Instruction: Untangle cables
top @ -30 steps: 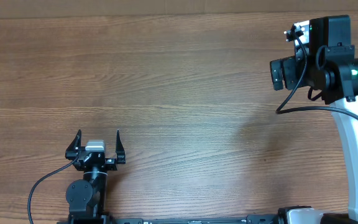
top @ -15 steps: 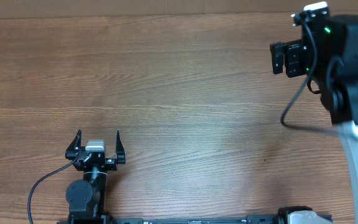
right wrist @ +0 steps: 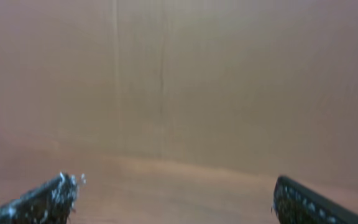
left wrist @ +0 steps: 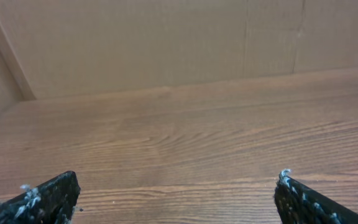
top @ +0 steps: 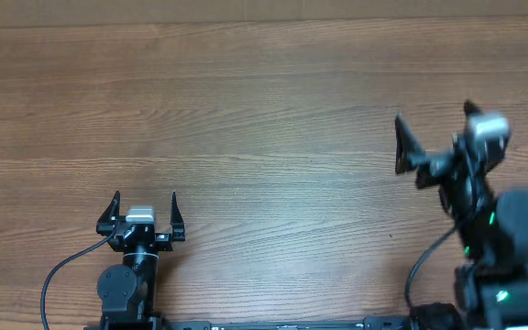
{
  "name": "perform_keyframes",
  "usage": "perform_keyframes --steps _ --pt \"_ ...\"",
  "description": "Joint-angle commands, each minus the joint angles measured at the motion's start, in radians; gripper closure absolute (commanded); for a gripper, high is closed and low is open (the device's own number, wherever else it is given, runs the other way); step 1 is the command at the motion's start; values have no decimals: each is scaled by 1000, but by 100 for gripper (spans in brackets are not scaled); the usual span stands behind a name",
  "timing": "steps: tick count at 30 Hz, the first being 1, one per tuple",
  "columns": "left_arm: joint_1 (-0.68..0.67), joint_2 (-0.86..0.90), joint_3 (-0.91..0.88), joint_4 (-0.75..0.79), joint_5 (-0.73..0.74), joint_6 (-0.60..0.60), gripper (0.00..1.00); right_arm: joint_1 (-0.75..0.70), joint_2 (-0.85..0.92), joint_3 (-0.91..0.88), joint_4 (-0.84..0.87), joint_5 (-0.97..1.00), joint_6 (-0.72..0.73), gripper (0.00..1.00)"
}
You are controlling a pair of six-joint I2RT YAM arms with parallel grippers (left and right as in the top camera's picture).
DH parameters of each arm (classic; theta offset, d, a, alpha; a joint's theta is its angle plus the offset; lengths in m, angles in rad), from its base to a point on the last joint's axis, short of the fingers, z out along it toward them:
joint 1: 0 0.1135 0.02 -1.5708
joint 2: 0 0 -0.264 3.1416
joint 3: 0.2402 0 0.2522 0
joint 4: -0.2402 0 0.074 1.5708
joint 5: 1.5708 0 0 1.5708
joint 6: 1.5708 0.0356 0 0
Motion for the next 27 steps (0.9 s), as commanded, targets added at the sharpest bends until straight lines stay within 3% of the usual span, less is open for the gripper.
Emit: perform_keyframes --steps 1,4,11,21,27 --pt "5 -10 -4 1 5 -17 0 2 -136 -169 129 9 154 0" --pt "5 -10 -4 1 5 -17 0 -17 -247 -310 234 8 227 0" --pt "5 -10 -4 1 5 -17 0 -104 -409 -456 220 -2 312 0" --pt "5 -10 -4 1 5 -17 0 -115 -589 -491 18 9 163 0" --pt "5 -10 -4 1 5 -17 0 -115 -587 -509 5 31 138 0"
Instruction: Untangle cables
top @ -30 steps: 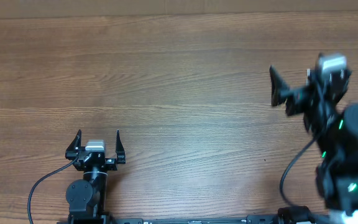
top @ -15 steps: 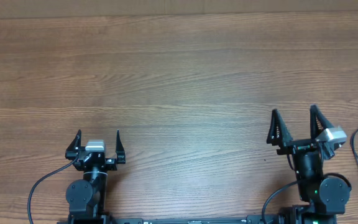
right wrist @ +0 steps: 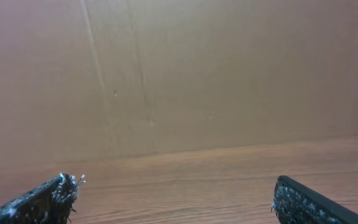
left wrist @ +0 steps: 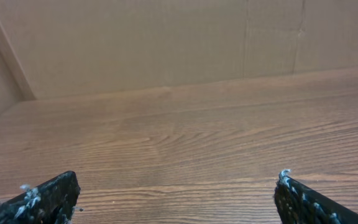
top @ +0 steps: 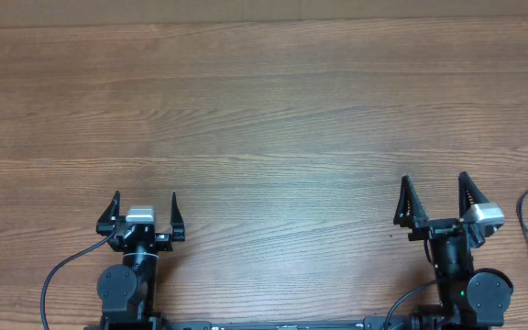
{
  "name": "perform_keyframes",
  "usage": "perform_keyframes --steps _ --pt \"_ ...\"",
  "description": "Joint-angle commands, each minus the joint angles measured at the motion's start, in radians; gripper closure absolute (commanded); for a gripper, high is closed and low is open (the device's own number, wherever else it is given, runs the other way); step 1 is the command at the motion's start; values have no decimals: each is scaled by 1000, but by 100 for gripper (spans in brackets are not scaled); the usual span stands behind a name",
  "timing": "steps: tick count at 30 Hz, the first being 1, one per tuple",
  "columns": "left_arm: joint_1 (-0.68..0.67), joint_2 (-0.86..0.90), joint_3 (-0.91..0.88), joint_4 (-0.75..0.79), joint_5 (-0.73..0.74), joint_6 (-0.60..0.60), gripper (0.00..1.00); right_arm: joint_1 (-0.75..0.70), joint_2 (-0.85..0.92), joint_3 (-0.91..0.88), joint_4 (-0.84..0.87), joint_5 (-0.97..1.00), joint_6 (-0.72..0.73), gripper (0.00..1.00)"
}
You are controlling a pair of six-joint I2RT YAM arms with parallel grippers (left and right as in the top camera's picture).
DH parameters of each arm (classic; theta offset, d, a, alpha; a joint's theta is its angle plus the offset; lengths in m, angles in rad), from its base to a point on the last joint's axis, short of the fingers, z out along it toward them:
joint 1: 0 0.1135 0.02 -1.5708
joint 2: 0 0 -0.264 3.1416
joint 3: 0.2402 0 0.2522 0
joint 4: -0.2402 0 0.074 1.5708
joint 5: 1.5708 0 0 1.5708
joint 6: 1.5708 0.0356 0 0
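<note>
A thin black cable lies at the table's far right edge, only partly in the overhead view; no other task cable shows. My left gripper [top: 144,205] rests open near the front left, fingers pointing away over bare wood. My right gripper [top: 434,194] sits open near the front right, a little left of the cable and not touching it. In the left wrist view the left fingertips [left wrist: 48,194] frame only wood. The right wrist view shows the right fingertips [right wrist: 55,193] wide apart, with nothing between them.
The wooden table [top: 264,110] stretches across the overhead view. A cardboard wall [left wrist: 166,43] stands behind its far edge, and also fills the upper right wrist view [right wrist: 197,74]. The left arm's own black cord [top: 58,275] loops at the front left.
My right arm has come down and back from a raised, turned pose at the right to a low position at the front right, fingers pointing forward. The left arm has not moved.
</note>
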Motion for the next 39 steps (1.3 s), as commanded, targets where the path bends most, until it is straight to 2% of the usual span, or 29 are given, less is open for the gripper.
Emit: perform_keyframes --steps 1,7,16,22,25,39 --pt "5 -10 -4 1 5 -17 0 -3 -12 -31 2 33 -30 0" --pt "5 -10 -4 1 5 -17 0 -3 -12 -129 26 36 -25 0" --pt "5 -10 -4 1 5 -17 0 -3 -12 -130 -2 106 -37 0" --pt "5 -10 -4 1 5 -17 0 -3 -12 -130 -49 78 -171 0" --pt "5 -10 -4 1 5 -17 0 -2 -12 -130 -48 79 -189 0" --pt "5 -10 -4 1 5 -17 0 -2 -12 -130 -48 90 -192 0"
